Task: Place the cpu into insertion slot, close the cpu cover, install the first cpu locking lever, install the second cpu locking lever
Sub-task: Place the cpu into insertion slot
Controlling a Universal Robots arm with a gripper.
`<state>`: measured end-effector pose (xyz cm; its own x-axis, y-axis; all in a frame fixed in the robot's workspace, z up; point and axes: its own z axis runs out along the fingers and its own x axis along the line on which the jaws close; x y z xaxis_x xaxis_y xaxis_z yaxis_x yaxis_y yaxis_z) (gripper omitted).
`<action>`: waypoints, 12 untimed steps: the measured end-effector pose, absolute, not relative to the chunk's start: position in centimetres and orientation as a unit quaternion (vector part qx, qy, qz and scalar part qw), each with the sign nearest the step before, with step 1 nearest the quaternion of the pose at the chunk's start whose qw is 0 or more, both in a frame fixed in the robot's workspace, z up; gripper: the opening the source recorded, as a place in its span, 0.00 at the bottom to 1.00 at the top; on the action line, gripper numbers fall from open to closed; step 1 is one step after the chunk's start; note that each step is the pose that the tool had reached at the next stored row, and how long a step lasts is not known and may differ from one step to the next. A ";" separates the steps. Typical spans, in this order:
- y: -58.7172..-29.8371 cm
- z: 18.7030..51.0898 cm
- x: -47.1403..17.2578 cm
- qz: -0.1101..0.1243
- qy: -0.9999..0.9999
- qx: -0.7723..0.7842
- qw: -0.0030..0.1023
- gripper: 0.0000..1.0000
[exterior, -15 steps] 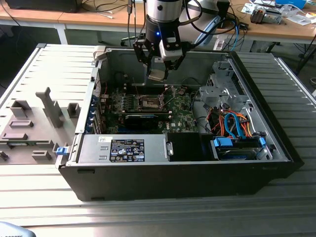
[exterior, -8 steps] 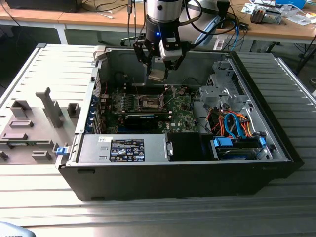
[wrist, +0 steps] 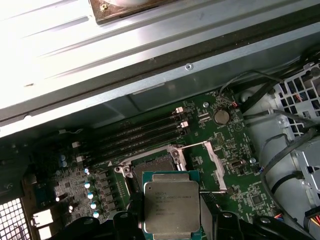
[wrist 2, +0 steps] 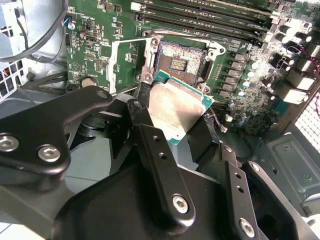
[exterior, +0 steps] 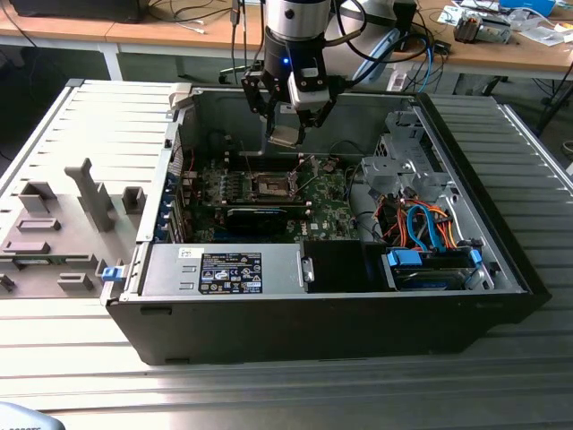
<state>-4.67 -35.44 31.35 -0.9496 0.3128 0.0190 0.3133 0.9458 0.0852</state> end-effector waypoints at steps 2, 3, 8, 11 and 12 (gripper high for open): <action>-35.4 31.4 -4.7 -0.044 -0.986 -0.160 0.003 0.55; -35.4 31.4 -4.7 -0.044 -0.986 -0.160 0.003 0.55; -35.4 31.4 -4.7 -0.044 -0.986 -0.164 0.002 0.55; -35.4 31.3 -4.7 -0.044 -0.985 -0.166 0.002 0.55; -35.4 31.4 -4.7 -0.044 -0.985 -0.166 0.002 0.55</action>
<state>-4.67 -35.44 31.35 -0.9449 0.3269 0.0190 0.3273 0.9411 0.0852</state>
